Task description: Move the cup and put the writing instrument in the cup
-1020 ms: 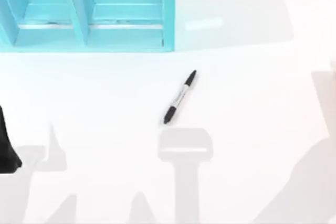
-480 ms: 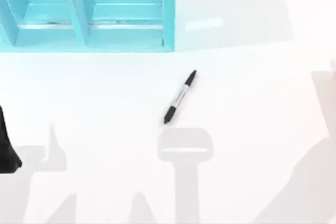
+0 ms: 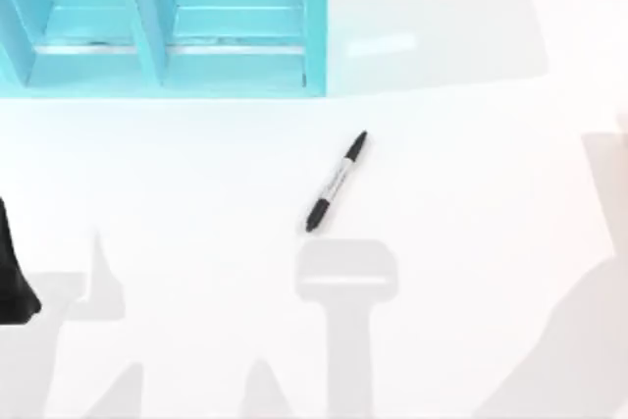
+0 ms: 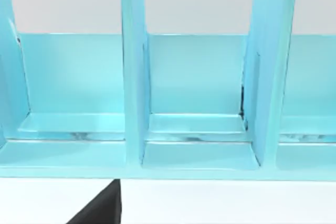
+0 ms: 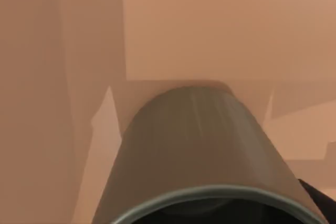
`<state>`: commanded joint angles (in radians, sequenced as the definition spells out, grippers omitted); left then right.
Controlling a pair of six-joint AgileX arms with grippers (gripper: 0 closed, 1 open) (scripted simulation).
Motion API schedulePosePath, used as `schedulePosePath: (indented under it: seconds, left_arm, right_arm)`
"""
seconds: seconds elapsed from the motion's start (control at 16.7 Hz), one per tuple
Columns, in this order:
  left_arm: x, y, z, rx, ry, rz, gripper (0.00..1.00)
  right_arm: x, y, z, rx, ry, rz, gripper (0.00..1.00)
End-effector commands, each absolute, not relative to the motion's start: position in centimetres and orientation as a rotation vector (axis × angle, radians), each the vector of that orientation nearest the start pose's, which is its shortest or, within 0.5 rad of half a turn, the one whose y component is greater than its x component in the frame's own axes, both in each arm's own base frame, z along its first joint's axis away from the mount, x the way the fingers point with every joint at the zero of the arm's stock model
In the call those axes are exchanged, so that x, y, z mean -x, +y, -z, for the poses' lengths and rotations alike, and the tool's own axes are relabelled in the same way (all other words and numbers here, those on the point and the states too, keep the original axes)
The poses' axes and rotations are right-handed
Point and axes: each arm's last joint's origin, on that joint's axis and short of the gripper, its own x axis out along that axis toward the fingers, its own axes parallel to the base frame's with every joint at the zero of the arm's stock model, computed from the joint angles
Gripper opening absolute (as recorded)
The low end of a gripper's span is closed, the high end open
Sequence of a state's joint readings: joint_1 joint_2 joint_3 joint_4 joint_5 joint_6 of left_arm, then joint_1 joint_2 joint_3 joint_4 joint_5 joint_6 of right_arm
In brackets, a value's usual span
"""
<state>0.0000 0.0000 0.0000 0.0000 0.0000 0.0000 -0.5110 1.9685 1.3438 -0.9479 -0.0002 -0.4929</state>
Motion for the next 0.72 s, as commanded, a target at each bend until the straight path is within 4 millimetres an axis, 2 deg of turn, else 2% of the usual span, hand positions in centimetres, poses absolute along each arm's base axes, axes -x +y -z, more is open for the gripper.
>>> schedulePosePath:
  seconds: [0.54,0.72]
  left_arm:
    - [-10.6,-0.1,-16.0,0.000,0.000,0.000,1.00]
    - [-10.6,-0.1,-16.0,0.000,0.000,0.000,1.00]
  right_arm:
    - [-31.8,-17.4,-15.1,-0.011,1.570,0.009,0.00]
    - [-32.9,-15.5,-17.6,0.001,1.538,0.020,0.00]
